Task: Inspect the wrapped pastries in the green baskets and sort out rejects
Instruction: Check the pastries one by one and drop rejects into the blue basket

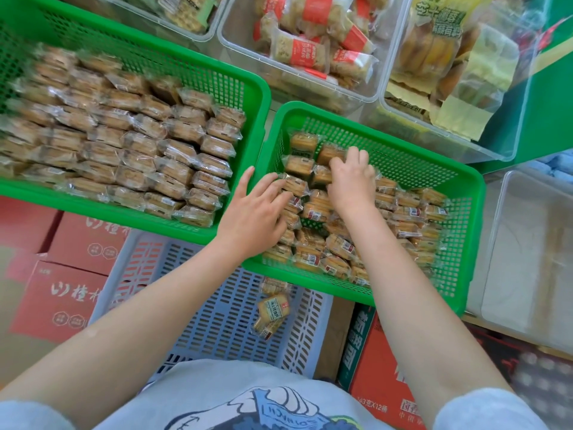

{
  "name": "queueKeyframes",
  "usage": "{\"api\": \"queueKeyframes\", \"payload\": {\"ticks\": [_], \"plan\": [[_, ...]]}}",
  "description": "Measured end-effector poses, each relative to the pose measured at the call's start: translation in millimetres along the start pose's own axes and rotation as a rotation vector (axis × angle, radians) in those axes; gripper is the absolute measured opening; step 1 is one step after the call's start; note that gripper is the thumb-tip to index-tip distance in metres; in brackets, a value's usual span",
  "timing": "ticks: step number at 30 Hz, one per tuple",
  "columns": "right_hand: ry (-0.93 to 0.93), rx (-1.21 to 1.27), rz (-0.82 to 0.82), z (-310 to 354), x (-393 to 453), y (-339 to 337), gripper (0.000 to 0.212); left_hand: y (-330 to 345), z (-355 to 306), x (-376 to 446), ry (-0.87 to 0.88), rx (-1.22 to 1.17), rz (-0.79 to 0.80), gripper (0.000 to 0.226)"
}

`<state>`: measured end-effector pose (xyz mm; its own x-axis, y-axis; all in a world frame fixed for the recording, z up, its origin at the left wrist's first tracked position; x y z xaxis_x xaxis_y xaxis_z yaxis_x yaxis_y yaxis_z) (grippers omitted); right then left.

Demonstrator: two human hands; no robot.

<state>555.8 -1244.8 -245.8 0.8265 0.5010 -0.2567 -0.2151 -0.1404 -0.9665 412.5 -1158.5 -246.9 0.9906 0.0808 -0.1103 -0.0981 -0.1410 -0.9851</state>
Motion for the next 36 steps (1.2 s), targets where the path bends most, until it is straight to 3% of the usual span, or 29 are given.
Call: {"api": "queueKeyframes", "payload": {"ticks": [9, 13, 16, 18, 22, 26, 28, 33, 36], "plan": [[0.106, 0.203, -0.025, -15.3, -15.0, -8.0, 0.033, -1.8, -0.9, -0.4, 0.011, -0.004, -0.009, 0.049], [0.091, 0.279, -0.127, -24.1, -32.8, -59.4, 0.034, -2.8, -0.9, -1.0, 0.013, -0.024, -0.003, 0.05], [0.146, 0.526, -0.235, -36.4, -68.6, -103.1, 0.029, -5.6, 1.2, -0.9, -0.005, -0.118, 0.007, 0.047], [0.209, 0.781, -0.242, -43.9, -99.0, -114.4, 0.027, -13.5, 5.0, 0.5, -0.092, -0.343, 0.011, 0.04], [0.36, 1.428, -0.058, -39.1, -153.3, -88.3, 0.019, -41.7, 2.1, -18.5, -0.415, -1.197, 0.052, 0.026], [0.394, 1.747, 0.104, -15.3, -193.2, -58.9, 0.017, -67.1, -39.3, -56.9, -0.352, -1.762, 0.205, 0.027], [0.341, 1.804, 0.181, 0.9, -209.6, -53.8, 0.018, -75.2, -46.2, -75.7, -0.346, -1.9, 0.205, 0.028], [0.264, 1.907, 0.298, 27.0, -244.5, -52.8, 0.049, -85.8, -46.4, -108.7, -0.347, -2.015, 0.178, 0.02], [0.278, 1.997, 0.282, 30.7, -259.8, -50.6, 0.043, -86.6, -50.4, -121.8, -0.356, -2.012, 0.163, 0.015]]}}
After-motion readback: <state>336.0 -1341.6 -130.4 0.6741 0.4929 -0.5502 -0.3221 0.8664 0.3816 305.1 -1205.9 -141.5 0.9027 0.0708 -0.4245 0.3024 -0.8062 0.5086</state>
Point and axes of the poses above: each hand's wrist, its own x-axis towards the middle knuckle, its own y-axis out of the palm, z = x × y, the point moved 10 cm from there along x, towards the middle knuckle, and after that the axes turned 4 degrees about x, right-handed, at the moved point
